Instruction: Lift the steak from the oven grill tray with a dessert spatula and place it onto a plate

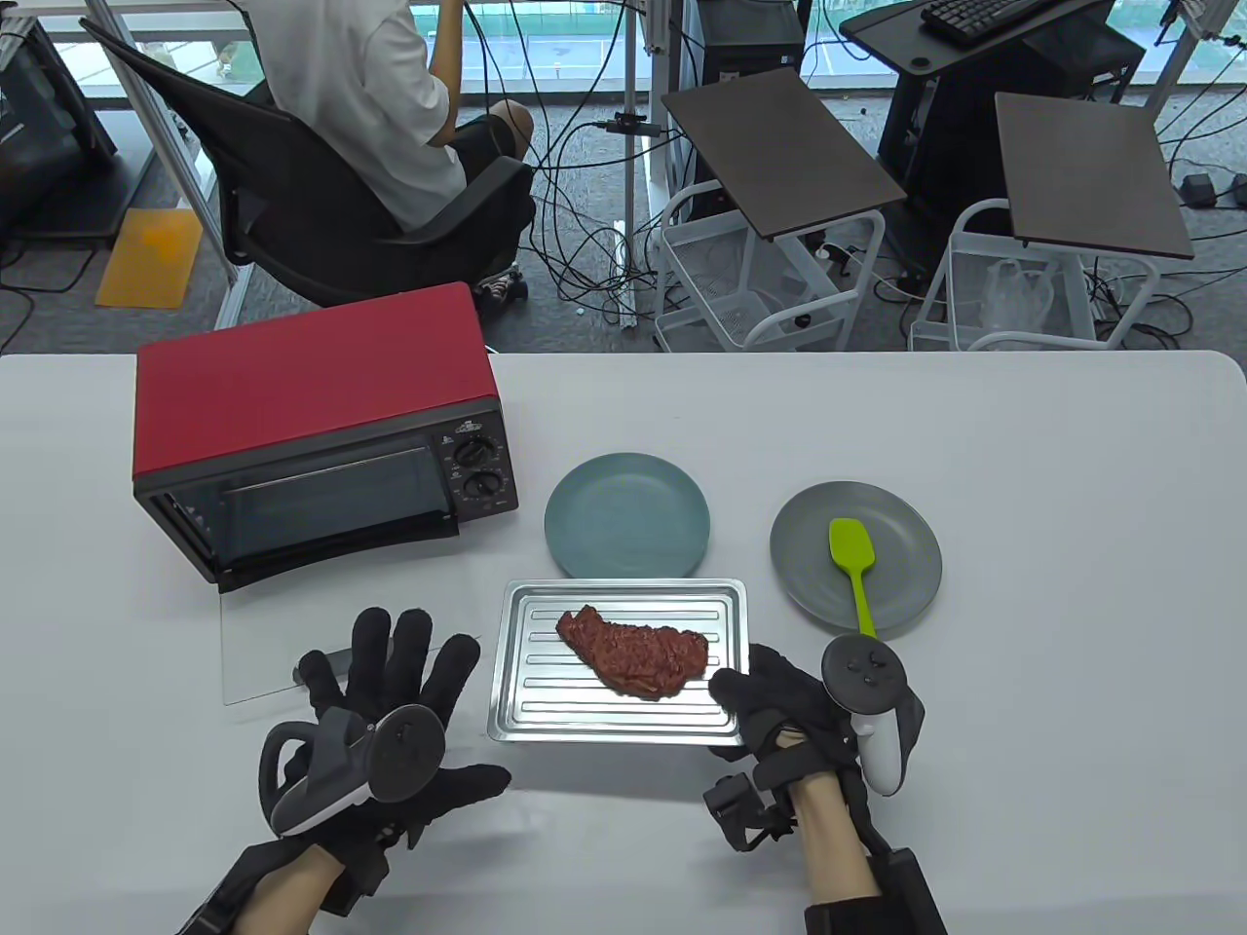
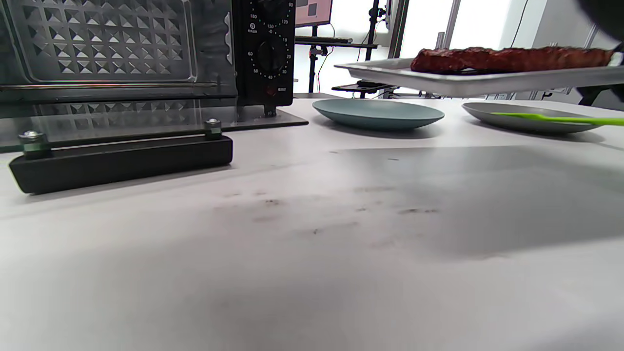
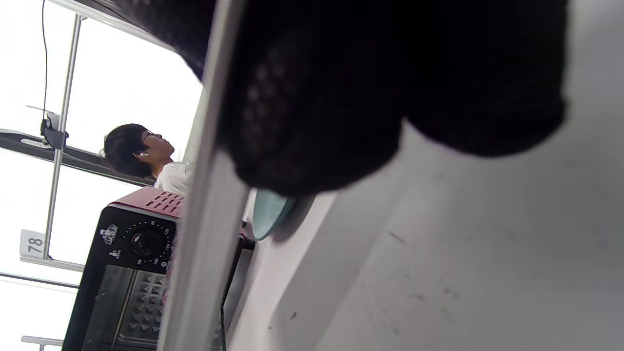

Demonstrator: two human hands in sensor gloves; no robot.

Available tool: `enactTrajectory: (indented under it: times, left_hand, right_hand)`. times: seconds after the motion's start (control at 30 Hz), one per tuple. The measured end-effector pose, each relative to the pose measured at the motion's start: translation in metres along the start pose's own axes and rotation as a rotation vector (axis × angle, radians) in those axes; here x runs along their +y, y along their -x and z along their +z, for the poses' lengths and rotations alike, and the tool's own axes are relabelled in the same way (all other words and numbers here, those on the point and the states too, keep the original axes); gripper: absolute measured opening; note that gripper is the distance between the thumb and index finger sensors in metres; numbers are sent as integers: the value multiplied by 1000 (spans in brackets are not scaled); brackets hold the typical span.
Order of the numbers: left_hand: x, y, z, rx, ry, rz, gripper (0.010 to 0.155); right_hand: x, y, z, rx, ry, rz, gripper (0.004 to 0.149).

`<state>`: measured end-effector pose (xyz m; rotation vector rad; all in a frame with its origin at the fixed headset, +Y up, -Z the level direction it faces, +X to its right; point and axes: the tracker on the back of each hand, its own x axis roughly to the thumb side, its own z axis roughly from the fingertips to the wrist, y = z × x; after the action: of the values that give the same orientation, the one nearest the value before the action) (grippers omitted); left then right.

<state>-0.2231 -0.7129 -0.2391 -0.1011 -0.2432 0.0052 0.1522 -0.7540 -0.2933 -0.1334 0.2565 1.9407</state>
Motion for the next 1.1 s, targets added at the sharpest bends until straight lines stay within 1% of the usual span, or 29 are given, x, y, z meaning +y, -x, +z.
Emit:
enactTrajectory:
  times: [0.23,0.47,0.73,0.8,0.9,1.0,1.1]
  left_hand:
    - [-10,-4,-2,-5,32,-24,114]
    - [-11,-3,-1,-6,23,-11,115]
    - [-11,-4,-1,-18,48,-12,115]
    - [-10,-5,-1,-19,50,-12,115]
    - [-10,-5,-1,-16,59,-29,116]
    - [-11,-6,0,-17,66,-41,117]
    - [-11,-7,0,-19,63,-41,117]
  right_hand:
    - [5,8,-3,43,-35,29,44]
    - [11,13,-7,78,-69,71,46]
    - [14,17,-9,124,-99,104,47]
    - [14,15,-9,133,-104,149,48]
    - [12,13,-9,141,-80,176,48]
    - [11,11,-8,148,-79,275,51]
    - [11,9,-7,158,-74,290,55]
